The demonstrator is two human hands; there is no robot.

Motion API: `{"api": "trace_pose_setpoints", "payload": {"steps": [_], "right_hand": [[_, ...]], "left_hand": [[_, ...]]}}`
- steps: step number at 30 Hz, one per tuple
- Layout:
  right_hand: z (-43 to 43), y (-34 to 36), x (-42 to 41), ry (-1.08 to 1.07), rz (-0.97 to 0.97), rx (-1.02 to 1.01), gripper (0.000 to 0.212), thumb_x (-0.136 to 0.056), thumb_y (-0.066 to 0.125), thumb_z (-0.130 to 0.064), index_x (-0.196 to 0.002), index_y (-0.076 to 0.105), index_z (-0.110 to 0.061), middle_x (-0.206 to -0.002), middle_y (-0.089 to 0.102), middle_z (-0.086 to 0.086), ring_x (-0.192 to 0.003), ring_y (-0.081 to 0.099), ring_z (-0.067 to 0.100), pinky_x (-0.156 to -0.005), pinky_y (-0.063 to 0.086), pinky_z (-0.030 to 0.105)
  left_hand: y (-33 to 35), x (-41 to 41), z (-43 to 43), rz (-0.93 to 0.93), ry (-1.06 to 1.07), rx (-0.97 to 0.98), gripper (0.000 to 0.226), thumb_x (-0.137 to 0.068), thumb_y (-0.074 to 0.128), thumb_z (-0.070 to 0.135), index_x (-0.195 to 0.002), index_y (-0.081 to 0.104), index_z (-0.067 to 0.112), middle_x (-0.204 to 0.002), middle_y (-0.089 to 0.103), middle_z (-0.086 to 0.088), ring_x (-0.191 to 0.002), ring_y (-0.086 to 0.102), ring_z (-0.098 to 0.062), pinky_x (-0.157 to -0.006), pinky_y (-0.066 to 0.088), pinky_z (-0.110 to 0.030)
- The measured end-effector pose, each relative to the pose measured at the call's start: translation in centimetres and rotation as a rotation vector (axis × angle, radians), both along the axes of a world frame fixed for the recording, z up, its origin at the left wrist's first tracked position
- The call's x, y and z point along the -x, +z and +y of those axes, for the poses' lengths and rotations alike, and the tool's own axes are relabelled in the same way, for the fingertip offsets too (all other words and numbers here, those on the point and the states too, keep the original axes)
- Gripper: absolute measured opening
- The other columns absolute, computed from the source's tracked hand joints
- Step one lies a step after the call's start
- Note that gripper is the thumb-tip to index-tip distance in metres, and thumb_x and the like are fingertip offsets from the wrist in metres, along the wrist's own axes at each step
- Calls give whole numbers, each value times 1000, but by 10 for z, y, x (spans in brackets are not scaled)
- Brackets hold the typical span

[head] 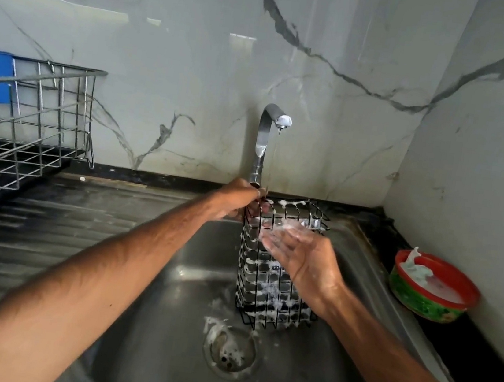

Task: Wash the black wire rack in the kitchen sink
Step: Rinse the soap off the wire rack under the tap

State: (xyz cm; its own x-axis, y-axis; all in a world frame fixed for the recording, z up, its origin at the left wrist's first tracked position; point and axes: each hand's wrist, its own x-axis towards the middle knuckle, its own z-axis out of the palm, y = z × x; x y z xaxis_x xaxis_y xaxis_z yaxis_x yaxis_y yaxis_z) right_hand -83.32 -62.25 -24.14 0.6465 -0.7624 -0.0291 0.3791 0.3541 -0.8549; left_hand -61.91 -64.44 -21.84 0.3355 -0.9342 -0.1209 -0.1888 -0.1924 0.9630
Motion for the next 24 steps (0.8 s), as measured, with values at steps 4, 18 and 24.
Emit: {"api": "trace_pose_setpoints", "payload": {"steps": [4,18,24], "right_hand": [[-2,-4,-9,-27,-12,-72,25,-104,37,-4,-123,54,0,-125,64,29,-112,67,40,-105,49,51],[6,67,-23,-48,429,-268,21,-105,37,-6,-105,57,-1,-113,66,26,-100,70,39,-98,54,49],[4,75,-19,-57,501,-458,36,-108,40,-15,-137,46,5,-117,61,27,-100,64,36,-101,51,49]], "left_hand": [[13,-21,-1,39,-197,-140,22,-107,52,26,-113,63,9,-92,78,-5,-65,65,-10,-60,50,-27],[73,-12,31,9,12,-401,21,-108,51,22,-100,68,13,-72,77,6,-62,72,-6,-76,49,-32],[74,13,55,116,146,-420,25,-106,48,4,-114,64,-13,-95,74,-18,-50,70,-10,-49,55,-24]]}}
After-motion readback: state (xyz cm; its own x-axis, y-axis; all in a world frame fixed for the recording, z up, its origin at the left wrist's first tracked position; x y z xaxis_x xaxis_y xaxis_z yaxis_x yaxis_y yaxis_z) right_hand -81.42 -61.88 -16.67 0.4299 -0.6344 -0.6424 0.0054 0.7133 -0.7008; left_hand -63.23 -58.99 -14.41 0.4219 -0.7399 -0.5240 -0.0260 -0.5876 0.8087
